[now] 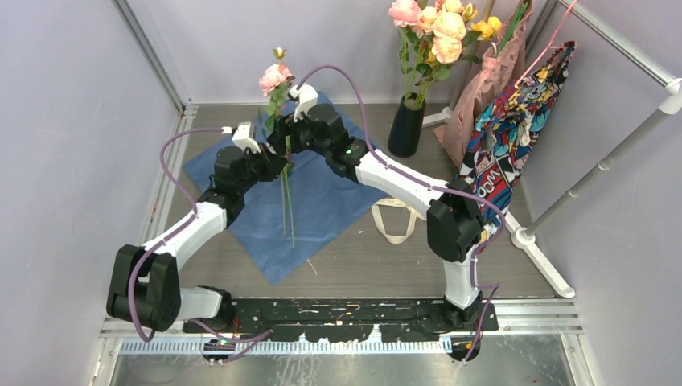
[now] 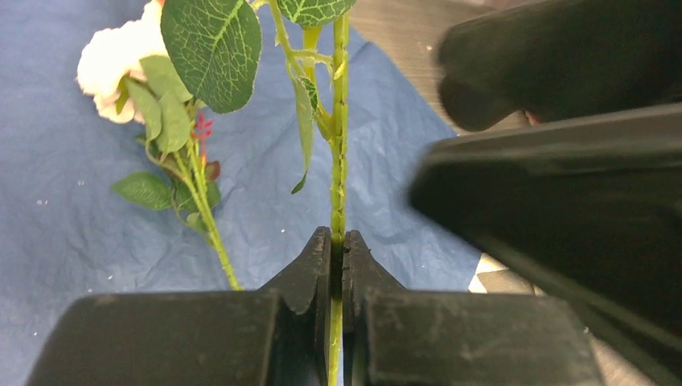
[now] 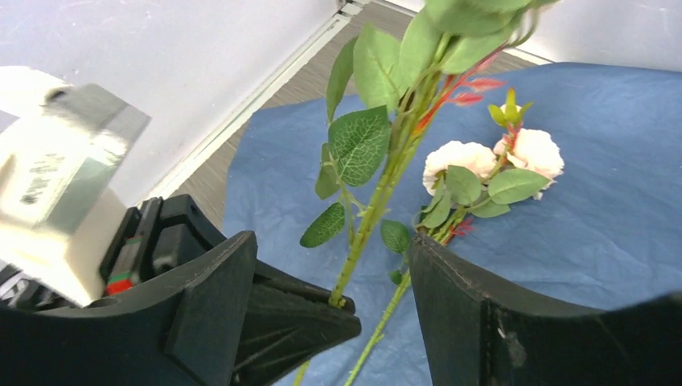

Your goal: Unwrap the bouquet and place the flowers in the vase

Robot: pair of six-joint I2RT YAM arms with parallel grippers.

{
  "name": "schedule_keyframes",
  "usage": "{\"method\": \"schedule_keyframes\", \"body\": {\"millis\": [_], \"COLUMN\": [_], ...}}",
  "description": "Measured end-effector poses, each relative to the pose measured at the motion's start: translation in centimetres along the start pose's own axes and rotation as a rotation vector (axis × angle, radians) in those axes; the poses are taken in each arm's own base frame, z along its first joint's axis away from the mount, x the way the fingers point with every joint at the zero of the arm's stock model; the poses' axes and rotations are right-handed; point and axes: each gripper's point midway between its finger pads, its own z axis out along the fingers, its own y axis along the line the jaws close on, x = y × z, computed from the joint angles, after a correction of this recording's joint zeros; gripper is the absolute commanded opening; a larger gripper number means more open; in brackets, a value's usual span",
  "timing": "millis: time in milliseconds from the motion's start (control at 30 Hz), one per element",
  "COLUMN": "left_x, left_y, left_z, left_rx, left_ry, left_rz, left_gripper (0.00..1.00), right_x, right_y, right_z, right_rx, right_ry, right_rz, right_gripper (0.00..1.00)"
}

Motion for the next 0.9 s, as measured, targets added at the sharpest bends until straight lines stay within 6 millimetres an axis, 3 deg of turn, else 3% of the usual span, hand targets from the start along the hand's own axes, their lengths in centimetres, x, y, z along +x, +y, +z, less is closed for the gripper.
{"method": "schedule_keyframes", "body": {"millis": [133,367,667,833,900], "left_x": [-1.7,-3.5,-3.2,-3.1,-3.2], "left_y": [-1.4,-2.3,-2.3,-2.1,-2.0], "left_z": [-0.8,-2.2,-2.7,-2.8,-2.7], "left_rx": [0.038,0.054,0.059,0.049,0.045], "left_ry": [-0.052,-0.112,-0.126,-0.131,-0.133], "left_rz": [0.032,0.097,0.15,0.154,0.158], "left_gripper": [0.0,0.0,0.0,0.01,0.18], "right_x": [0.4,0.6,1.7,1.7,1.7], "right_y": [1.3,1.4,2.6,2.8,2.8], "right_z": [0.8,1.0,0.9,0.9,0.9], "right_rx": [-0.017,-0.012,-0.023,-0.028,-0.029], "right_ry": [0.006,0.01,0.043,0.042,0.042], "right_rz": [-0.002,0.012,0.018,0.034,0.034], "right_gripper": [0.72,0.59,0.02,0.01,0.01]}}
